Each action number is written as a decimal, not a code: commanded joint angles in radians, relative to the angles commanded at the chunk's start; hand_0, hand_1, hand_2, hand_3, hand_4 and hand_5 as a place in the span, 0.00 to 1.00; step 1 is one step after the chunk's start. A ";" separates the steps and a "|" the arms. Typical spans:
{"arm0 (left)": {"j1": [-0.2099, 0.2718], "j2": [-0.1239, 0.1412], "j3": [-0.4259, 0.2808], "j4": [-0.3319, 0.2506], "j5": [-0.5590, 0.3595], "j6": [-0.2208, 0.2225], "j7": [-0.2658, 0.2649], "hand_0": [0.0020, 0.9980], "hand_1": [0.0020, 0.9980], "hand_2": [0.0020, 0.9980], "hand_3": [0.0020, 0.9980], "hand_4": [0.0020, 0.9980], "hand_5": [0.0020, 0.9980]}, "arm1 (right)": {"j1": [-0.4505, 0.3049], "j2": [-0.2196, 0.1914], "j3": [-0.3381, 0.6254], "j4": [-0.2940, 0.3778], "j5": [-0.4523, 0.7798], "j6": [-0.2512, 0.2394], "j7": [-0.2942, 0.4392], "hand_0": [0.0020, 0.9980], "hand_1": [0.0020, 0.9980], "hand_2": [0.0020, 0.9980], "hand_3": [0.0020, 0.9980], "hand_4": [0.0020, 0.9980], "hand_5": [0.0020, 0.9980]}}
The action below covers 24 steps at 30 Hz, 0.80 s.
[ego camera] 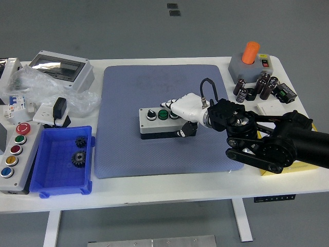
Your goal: Pick up the button,place it on the desk,press the button,press the button
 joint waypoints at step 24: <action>-0.003 -0.002 -0.012 0.000 -0.011 -0.066 0.027 0.60 0.54 0.51 0.58 0.47 0.09 | 0.009 -0.010 0.025 0.011 0.028 0.091 -0.019 0.84 0.92 1.00 1.00 0.76 0.00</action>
